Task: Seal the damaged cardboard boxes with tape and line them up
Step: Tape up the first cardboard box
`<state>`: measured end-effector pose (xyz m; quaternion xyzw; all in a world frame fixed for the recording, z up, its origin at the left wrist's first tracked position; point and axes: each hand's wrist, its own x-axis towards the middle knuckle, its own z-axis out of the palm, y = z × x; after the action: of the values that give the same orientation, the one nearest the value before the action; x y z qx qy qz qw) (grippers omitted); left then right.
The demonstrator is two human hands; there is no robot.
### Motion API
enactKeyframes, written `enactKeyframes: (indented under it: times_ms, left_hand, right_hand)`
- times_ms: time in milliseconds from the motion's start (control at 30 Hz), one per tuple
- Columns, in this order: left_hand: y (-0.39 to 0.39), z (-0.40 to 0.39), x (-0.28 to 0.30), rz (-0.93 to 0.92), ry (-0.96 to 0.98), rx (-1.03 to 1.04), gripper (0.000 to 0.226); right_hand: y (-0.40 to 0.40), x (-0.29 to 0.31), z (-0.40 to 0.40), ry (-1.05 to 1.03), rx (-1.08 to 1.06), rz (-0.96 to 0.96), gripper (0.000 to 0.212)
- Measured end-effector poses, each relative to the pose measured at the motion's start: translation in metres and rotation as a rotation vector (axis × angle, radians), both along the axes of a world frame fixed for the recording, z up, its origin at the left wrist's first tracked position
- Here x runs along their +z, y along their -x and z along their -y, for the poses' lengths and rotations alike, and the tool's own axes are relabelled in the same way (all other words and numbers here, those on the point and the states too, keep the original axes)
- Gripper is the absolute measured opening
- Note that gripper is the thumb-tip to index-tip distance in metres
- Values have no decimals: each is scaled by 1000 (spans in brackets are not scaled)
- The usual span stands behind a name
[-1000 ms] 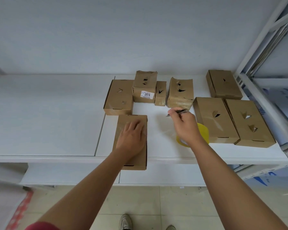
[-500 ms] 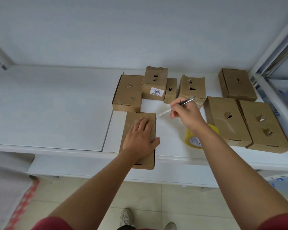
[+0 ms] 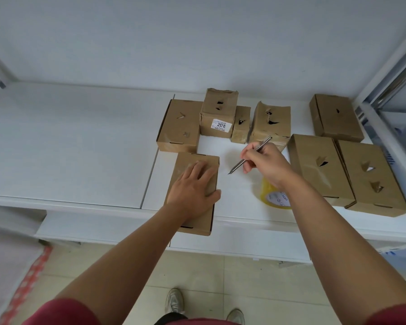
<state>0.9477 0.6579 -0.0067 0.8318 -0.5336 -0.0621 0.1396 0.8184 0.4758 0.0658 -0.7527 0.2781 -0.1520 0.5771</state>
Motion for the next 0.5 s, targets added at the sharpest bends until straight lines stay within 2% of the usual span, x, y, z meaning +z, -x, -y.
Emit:
enactKeyframes:
  times_ms: [167,500]
  left_hand:
    - [-5,-4,-1,-1,-27,-6,56]
    - [-8,-8,0,-7,-60,10,58]
  right_hand:
    - [-1,-1,-2,40,47,-86,18]
    - [-6,-5,-3,51,144,-138,20]
